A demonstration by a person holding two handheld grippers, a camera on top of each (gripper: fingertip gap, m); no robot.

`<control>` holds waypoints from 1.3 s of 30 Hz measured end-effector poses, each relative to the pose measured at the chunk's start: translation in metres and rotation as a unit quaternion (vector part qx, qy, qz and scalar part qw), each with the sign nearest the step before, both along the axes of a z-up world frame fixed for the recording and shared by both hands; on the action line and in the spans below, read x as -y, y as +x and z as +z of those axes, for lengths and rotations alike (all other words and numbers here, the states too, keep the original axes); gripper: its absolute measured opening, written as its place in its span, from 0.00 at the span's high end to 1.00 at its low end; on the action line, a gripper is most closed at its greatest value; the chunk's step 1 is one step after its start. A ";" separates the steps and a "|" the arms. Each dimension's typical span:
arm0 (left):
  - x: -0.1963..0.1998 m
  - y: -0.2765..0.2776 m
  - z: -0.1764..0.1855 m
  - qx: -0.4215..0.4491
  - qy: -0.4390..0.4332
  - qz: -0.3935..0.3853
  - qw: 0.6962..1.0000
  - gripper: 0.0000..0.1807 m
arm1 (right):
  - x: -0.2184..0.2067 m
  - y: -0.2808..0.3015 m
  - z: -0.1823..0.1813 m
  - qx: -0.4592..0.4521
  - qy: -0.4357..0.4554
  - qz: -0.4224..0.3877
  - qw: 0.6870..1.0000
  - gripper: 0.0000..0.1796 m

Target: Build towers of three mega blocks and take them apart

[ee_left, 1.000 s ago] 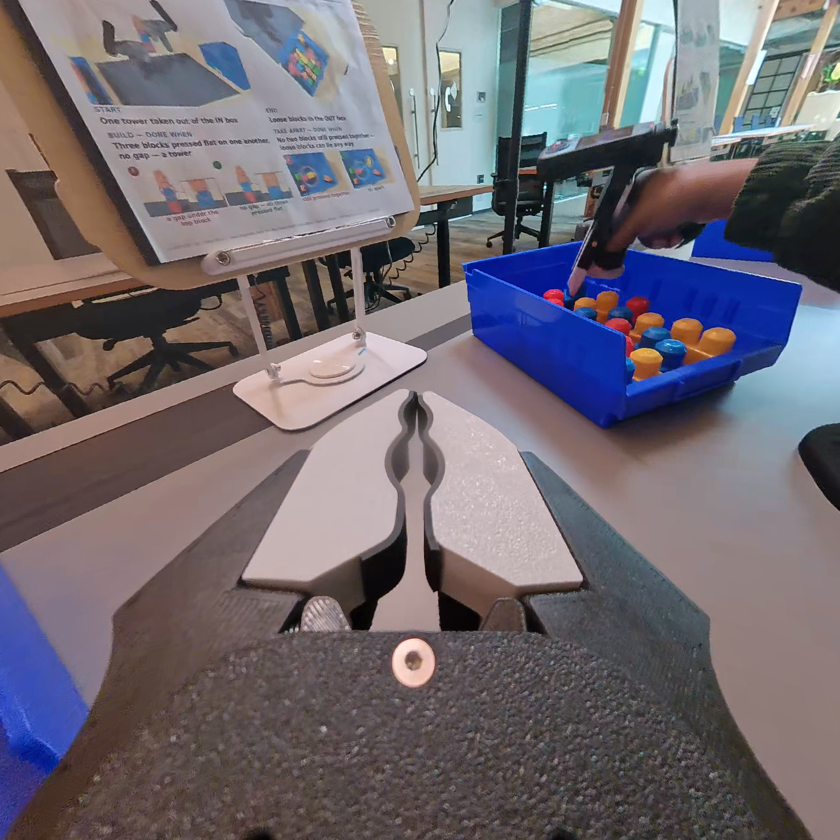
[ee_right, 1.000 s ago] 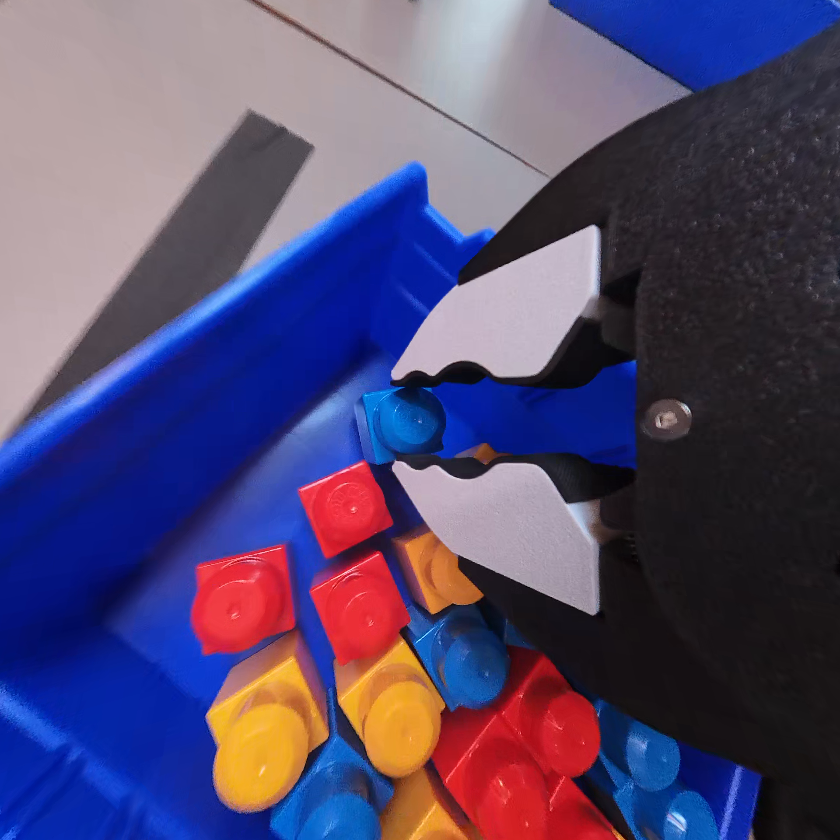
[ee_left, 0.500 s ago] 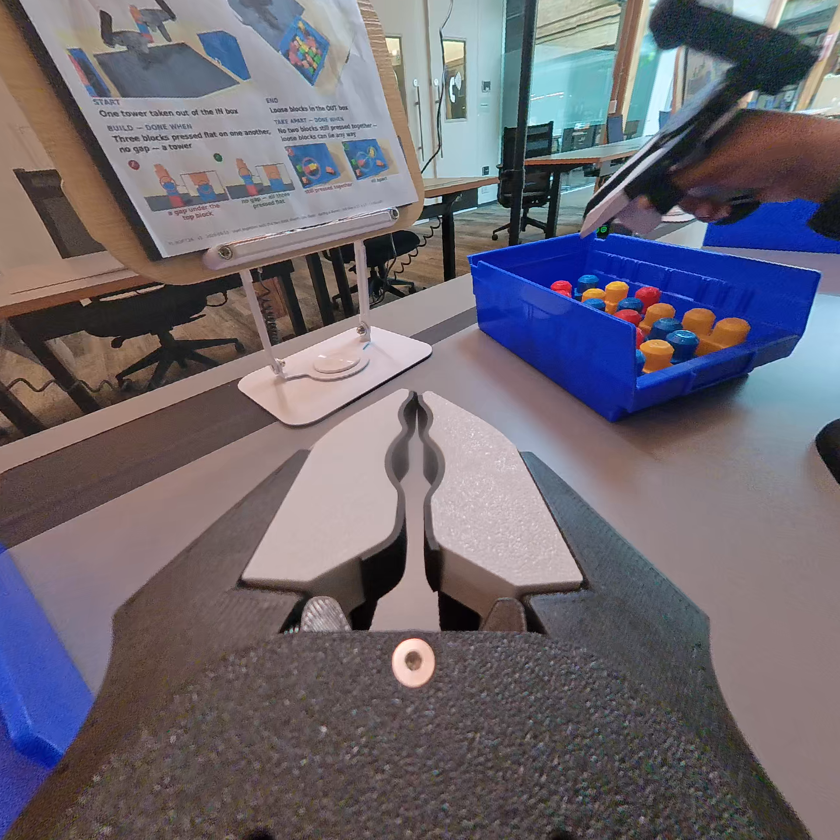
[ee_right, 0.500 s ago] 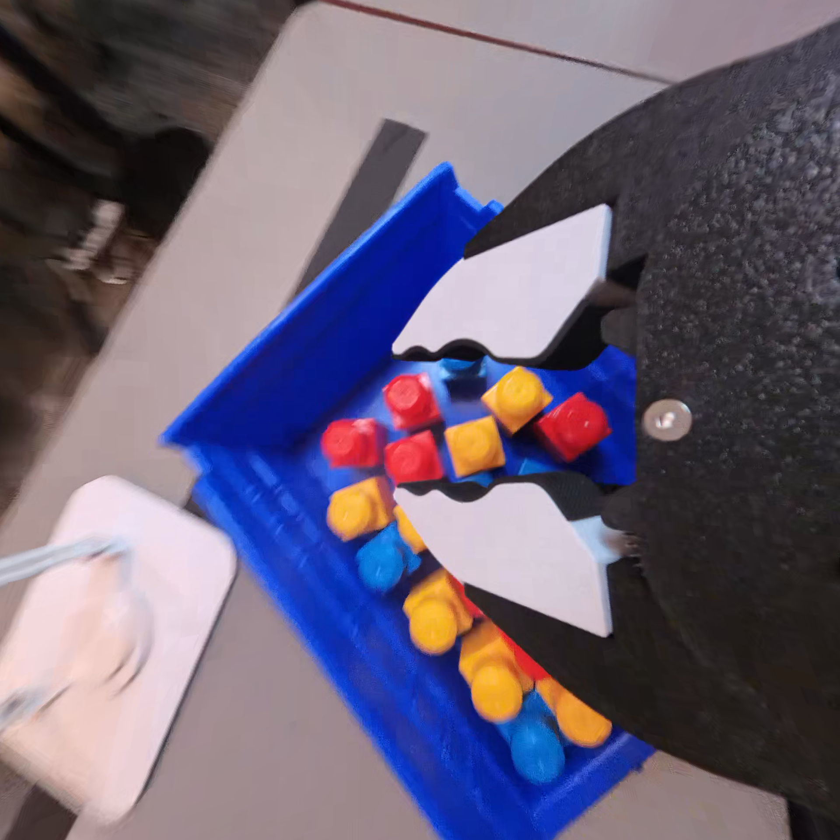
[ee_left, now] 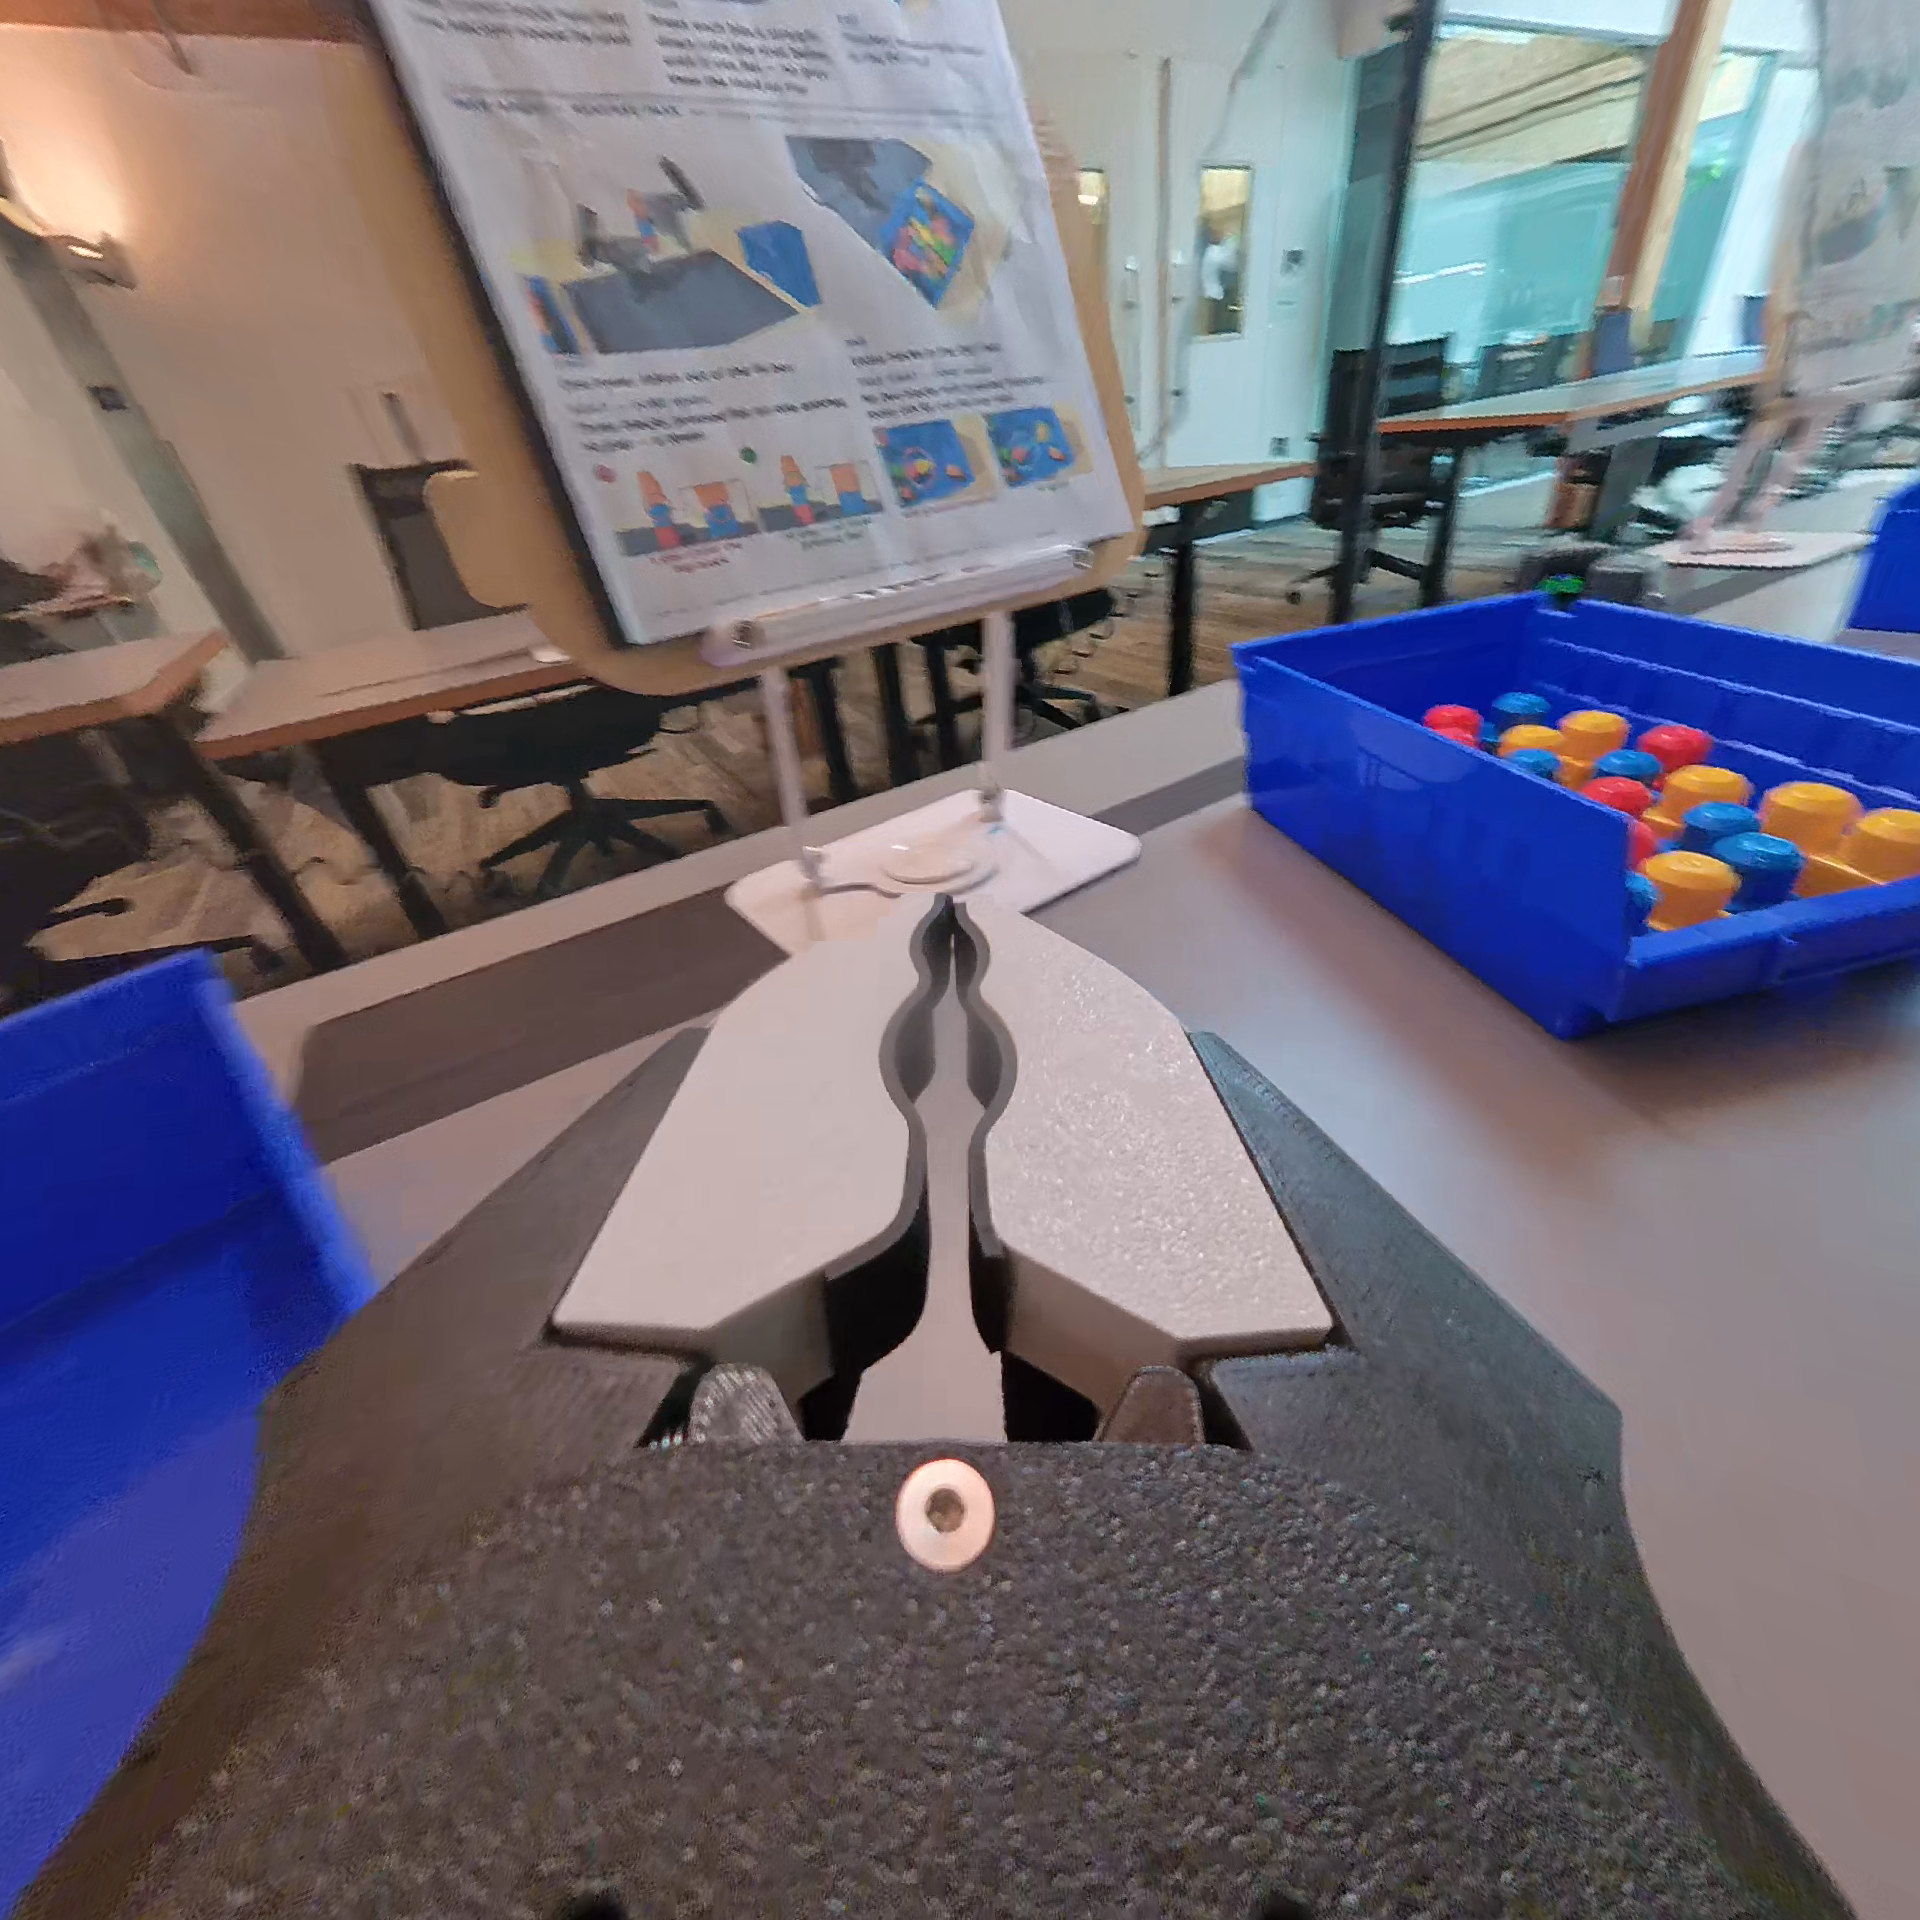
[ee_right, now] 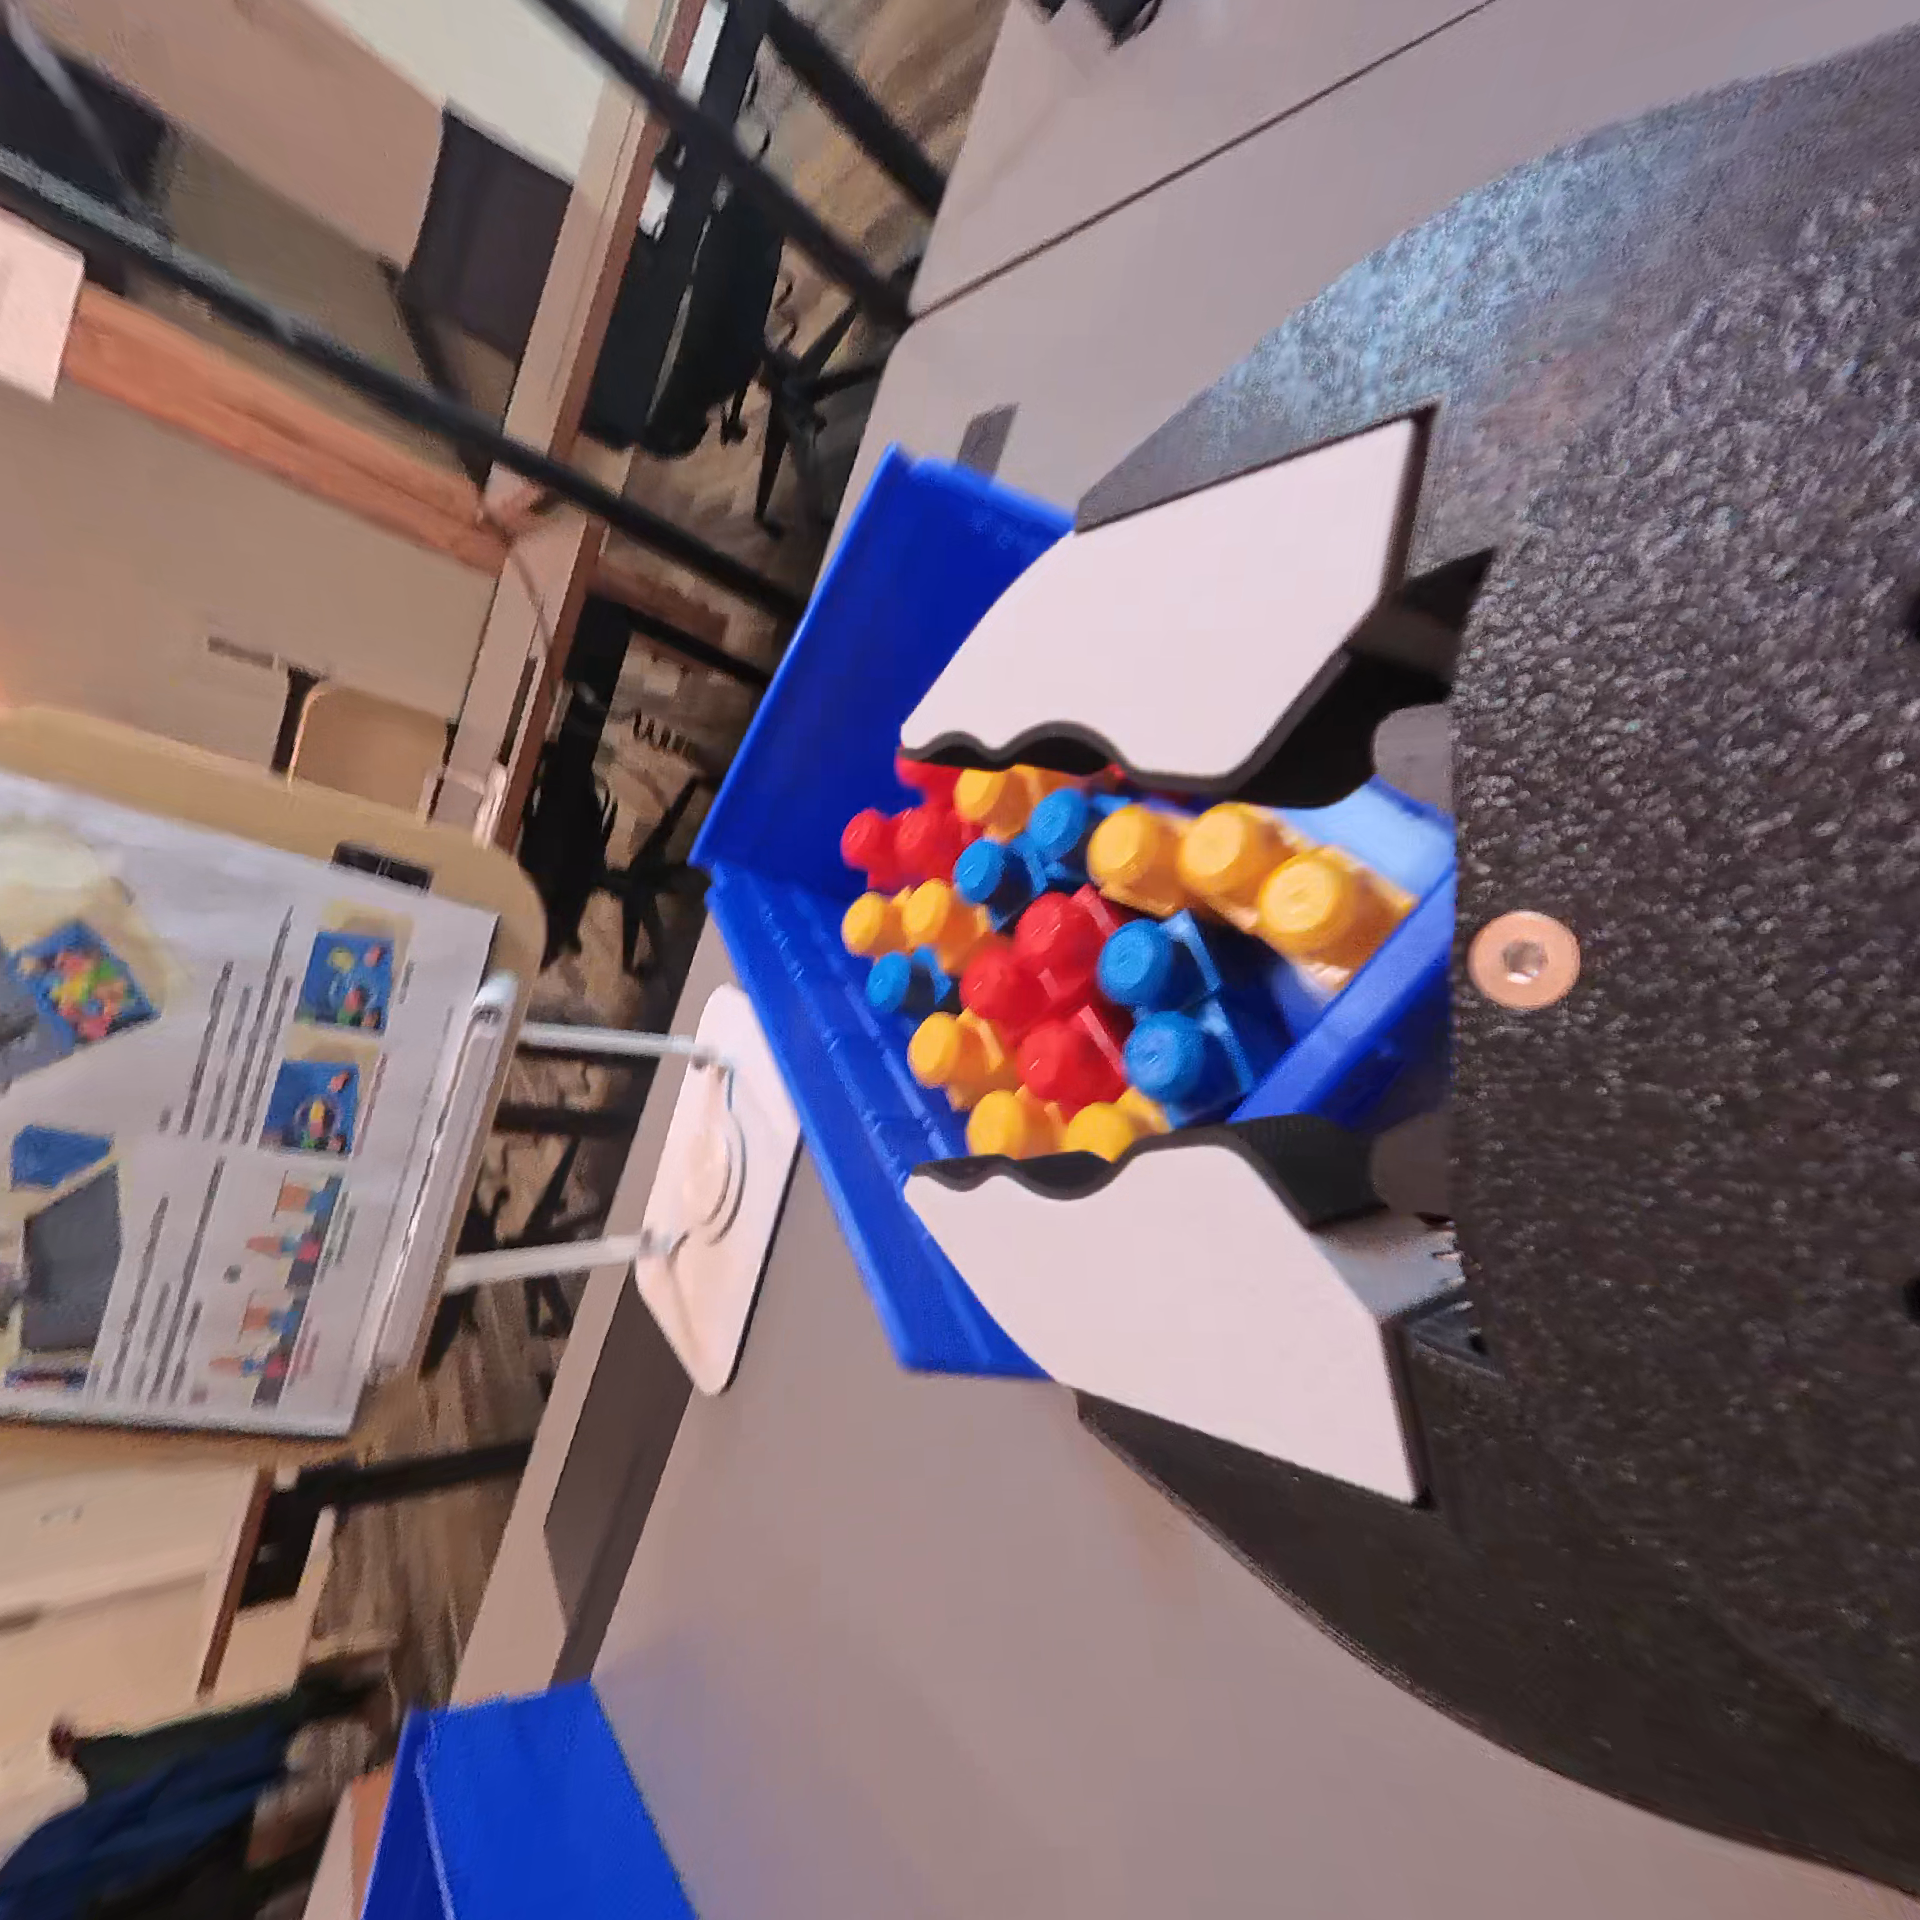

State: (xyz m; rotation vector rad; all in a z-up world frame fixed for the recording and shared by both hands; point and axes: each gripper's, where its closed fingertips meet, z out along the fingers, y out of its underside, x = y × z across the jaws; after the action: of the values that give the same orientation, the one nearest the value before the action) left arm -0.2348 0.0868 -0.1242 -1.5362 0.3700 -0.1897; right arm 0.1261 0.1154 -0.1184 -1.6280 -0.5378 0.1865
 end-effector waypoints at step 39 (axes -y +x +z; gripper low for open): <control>0.070 -0.095 -0.112 -0.098 -0.260 0.225 0.934 0.96 | 0.001 0.077 -0.066 -0.091 -0.074 -0.100 0.988 0.62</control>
State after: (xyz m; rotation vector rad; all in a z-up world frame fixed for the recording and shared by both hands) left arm -0.3294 0.0167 -0.2367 -2.1299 0.1126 0.2501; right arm 0.2032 0.1147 -0.1840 -1.7757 -0.2235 0.2275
